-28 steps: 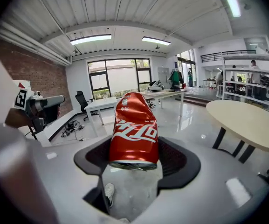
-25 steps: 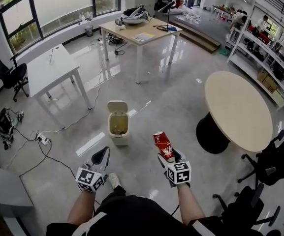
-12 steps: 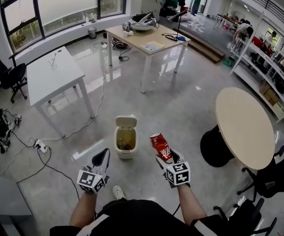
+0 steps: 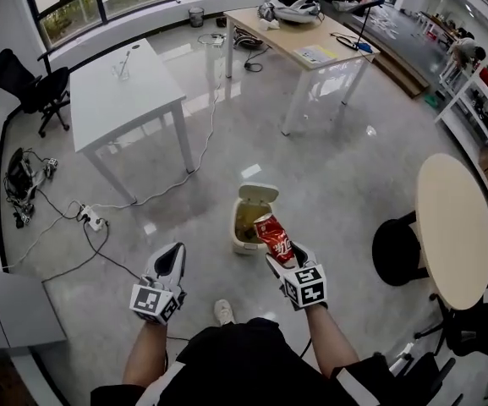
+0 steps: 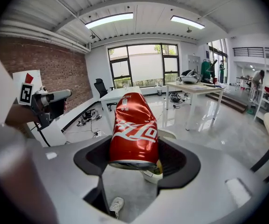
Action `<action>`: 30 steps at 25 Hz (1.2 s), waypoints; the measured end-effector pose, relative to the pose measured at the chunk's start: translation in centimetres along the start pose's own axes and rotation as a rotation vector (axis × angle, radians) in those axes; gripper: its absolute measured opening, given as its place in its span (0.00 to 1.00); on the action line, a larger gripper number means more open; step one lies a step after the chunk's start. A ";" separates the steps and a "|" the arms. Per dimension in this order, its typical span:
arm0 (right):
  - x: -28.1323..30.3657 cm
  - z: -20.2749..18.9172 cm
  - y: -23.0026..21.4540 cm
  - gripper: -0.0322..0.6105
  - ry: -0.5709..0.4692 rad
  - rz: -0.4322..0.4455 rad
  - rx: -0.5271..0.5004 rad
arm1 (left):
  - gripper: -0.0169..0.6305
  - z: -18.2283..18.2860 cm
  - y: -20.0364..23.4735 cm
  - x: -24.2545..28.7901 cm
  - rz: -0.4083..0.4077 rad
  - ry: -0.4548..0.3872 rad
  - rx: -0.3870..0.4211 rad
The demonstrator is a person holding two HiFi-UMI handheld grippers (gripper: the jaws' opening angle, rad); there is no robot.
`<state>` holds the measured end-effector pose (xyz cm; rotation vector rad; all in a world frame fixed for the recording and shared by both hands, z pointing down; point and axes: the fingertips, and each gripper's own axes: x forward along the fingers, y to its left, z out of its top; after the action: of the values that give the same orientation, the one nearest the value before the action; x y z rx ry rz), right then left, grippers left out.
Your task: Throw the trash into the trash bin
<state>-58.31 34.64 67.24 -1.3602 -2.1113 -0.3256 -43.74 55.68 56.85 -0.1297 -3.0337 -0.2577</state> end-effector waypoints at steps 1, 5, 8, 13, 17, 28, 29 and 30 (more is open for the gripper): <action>0.7 -0.2 0.4 0.53 0.013 0.009 -0.003 | 0.03 -0.4 0.6 -0.1 0.013 0.006 -0.012; 2.5 -2.0 0.7 0.53 0.077 0.028 -0.006 | 0.03 -2.4 1.3 0.3 0.030 0.041 -0.064; 4.1 -3.6 -0.3 0.53 0.120 0.037 0.013 | 0.03 -4.2 1.1 1.5 0.022 0.084 -0.079; 7.2 -5.5 -2.6 0.53 0.210 0.071 0.021 | 0.03 -5.8 1.5 4.9 0.028 0.143 -0.070; 10.0 -5.4 -4.5 0.53 0.257 0.097 0.005 | 0.03 -5.9 2.3 8.8 0.032 0.166 -0.072; 18.8 -9.4 -7.0 0.53 0.453 0.151 -0.154 | 0.03 -9.6 2.8 16.8 0.023 0.235 -0.166; 19.6 -9.7 -7.3 0.53 0.466 0.152 -0.149 | 0.03 -10.2 3.0 17.2 0.024 0.248 -0.170; 20.3 -10.2 -7.6 0.53 0.477 0.150 -0.142 | 0.03 -10.7 3.0 17.5 0.027 0.260 -0.174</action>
<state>-67.50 41.19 88.34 -1.3504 -1.6096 -0.6753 -59.85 58.14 69.63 -0.1372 -2.7469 -0.4944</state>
